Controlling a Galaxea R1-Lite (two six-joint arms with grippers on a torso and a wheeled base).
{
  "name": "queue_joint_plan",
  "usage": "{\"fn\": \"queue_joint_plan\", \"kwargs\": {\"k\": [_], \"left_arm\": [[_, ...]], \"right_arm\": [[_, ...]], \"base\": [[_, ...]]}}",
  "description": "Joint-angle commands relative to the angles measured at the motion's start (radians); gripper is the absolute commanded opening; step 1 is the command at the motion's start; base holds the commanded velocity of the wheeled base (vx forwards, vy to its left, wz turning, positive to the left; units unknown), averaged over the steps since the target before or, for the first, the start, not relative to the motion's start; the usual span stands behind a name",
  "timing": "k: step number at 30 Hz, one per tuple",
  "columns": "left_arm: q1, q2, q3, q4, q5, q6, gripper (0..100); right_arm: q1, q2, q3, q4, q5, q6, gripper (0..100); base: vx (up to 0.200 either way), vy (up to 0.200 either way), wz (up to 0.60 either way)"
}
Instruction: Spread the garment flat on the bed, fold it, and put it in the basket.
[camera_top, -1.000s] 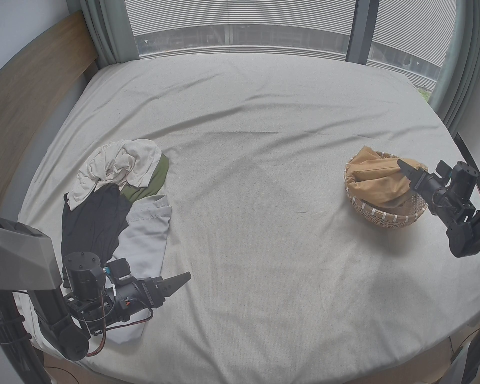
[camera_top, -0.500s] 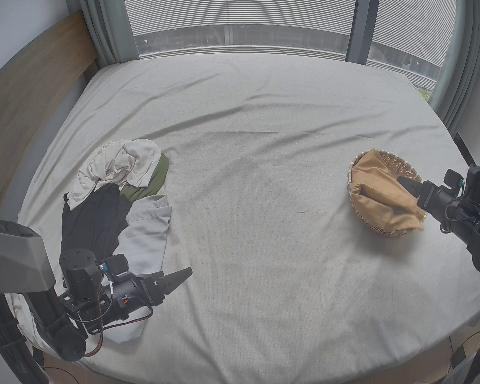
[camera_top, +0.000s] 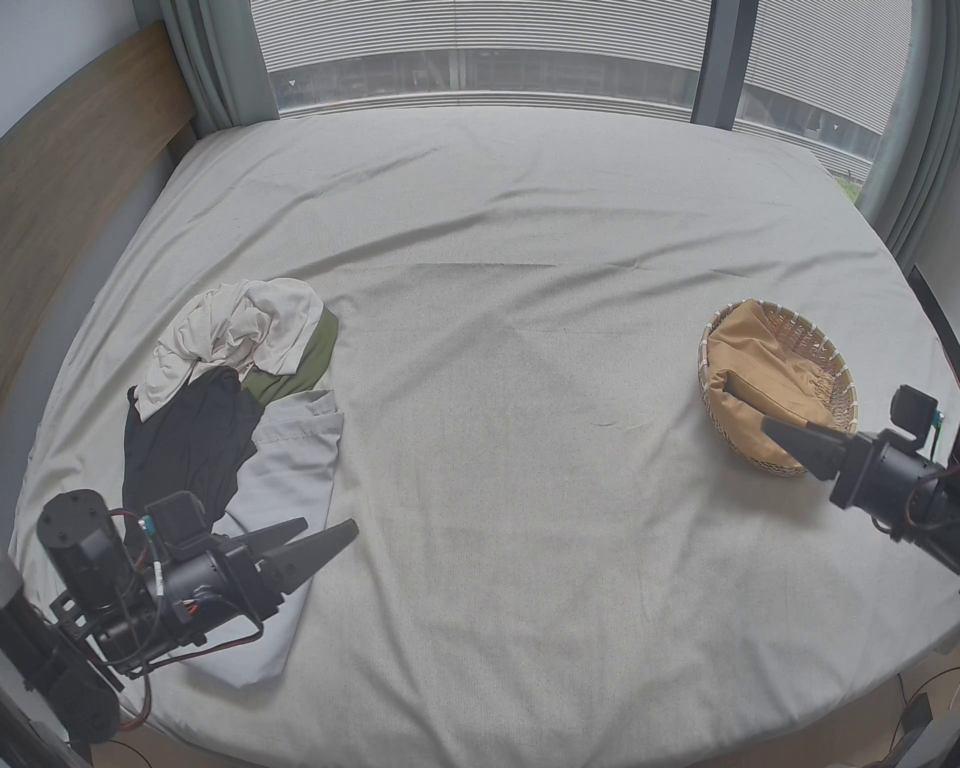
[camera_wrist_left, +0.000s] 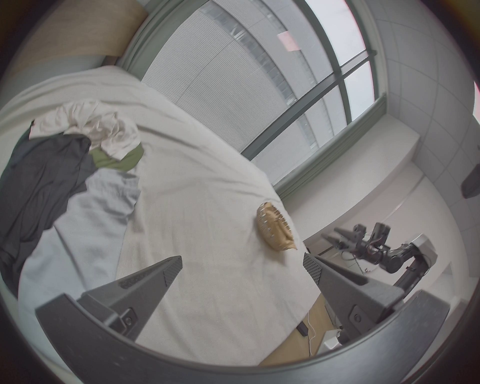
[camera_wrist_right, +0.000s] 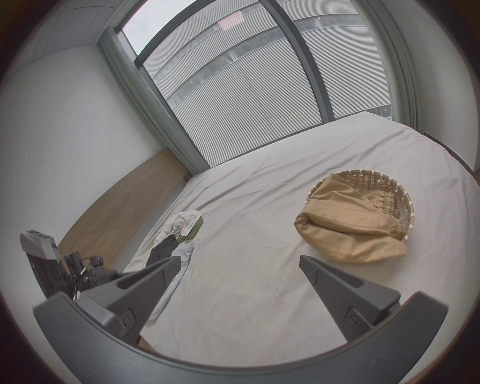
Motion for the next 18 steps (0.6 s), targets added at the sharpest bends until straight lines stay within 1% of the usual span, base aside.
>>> {"fn": "queue_joint_plan", "kwargs": {"k": [1,2,3,5,7,9,11,12,13,14,16,17,18], "left_arm": [[0.009,-0.344,0.057,0.067,-0.015,-0.001,100],[0.009,-0.399,0.057,0.122,0.009,0.001,100],[0.009,-0.442,0.057,0.175,0.035,0.002,100],[0.009,-0.505,0.057,0.263,0.078,0.008,100],[0.009,-0.603,0.057,0.386,0.115,0.039,100],[0.009,-0.712,0.057,0.518,0.129,0.085,100],[0.011,-0.801,0.057,0.631,0.139,0.125,100],[0.017,-0.833,0.054,0.671,0.150,0.130,100],[0.017,-0.833,0.054,0.671,0.150,0.130,100],[0.049,-0.925,0.031,0.778,0.178,0.131,100],[0.071,-0.983,0.021,0.829,0.178,0.133,100],[0.071,-0.983,0.021,0.829,0.178,0.133,100],[0.080,-1.075,0.024,0.903,0.176,0.136,100]], "right_arm": [[0.001,-0.297,0.260,0.002,-0.015,-0.010,100],[-0.022,-0.363,0.312,0.005,-0.015,-0.011,100],[-0.045,-0.418,0.329,0.016,-0.015,-0.011,100],[-0.087,-0.515,0.329,0.082,-0.015,-0.011,100],[-0.139,-0.673,0.326,0.223,-0.015,-0.027,100],[-0.182,-0.828,0.325,0.374,-0.010,-0.053,100],[-0.216,-0.943,0.311,0.489,-0.010,-0.056,100],[-0.229,-0.983,0.306,0.528,-0.010,-0.056,100],[-0.229,-0.983,0.306,0.528,-0.010,-0.056,100],[-0.266,-1.098,0.306,0.644,-0.012,-0.065,100],[-0.285,-1.159,0.306,0.699,-0.010,-0.085,100],[-0.285,-1.159,0.306,0.699,-0.010,-0.085,100],[-0.295,-1.225,0.306,0.769,-0.007,-0.103,100]], "base": [[0.000,0.000,0.00],[0.000,0.000,0.00],[0.000,0.000,0.00],[0.000,0.000,0.00],[0.000,0.000,0.00],[0.000,0.000,0.00],[0.000,0.000,0.00],[0.000,0.000,0.00],[0.000,0.000,0.00],[0.000,0.000,0.00],[0.000,0.000,0.00],[0.000,0.000,0.00],[0.000,0.000,0.00]]}}
